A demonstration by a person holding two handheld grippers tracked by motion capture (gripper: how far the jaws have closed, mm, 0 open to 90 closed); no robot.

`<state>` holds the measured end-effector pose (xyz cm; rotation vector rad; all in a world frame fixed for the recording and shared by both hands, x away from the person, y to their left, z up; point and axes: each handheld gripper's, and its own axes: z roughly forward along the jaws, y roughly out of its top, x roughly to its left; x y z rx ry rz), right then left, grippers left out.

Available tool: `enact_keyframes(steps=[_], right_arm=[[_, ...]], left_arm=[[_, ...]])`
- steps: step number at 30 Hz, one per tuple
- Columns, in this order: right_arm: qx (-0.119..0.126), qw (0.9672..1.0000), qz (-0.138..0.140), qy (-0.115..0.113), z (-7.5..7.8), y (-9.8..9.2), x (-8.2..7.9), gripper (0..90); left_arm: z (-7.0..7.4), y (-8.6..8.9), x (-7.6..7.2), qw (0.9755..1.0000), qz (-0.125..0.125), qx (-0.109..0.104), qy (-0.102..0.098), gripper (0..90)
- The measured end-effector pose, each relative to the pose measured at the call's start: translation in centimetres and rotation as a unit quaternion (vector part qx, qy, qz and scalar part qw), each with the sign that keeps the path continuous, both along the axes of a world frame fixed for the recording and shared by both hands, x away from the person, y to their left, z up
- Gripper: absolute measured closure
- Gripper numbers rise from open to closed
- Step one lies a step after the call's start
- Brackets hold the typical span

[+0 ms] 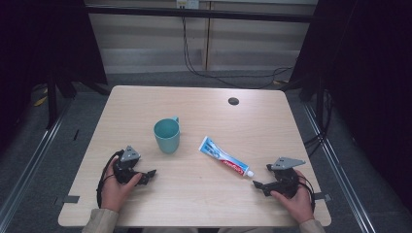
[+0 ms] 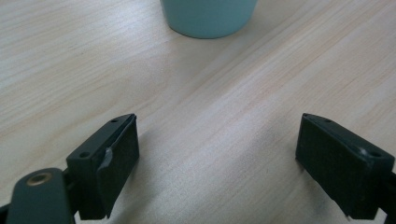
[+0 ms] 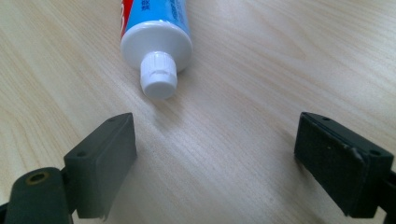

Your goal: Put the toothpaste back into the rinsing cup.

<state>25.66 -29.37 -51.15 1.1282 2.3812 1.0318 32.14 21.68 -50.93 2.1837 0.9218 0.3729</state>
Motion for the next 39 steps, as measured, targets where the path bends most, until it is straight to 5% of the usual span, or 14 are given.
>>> enact_keyframes(steps=[7, 17, 28, 39], right_arm=[[-0.004, 0.9999, -0.011, 0.008, 0.2, 0.4, 0.1, 12.7], [-0.035, 0.9972, 0.015, 0.065, 1.8, 2.2, 1.6, 19.7], [-0.089, 0.9881, 0.07, 0.105, 4.7, 6.3, 4.5, 24.0], [-0.124, 0.9784, 0.084, 0.143, 4.9, 8.5, 6.8, 28.2]], left_arm=[[0.0, 0.0, 0.0, 1.0, 0.0, 0.0, 0.0, 13.1], [0.0, 0.0, 0.0, 1.0, 0.0, 0.0, 0.0, 13.1], [0.0, 0.0, 0.0, 1.0, 0.0, 0.0, 0.0, 13.1], [0.0, 0.0, 0.0, 1.0, 0.0, 0.0, 0.0, 13.1]])
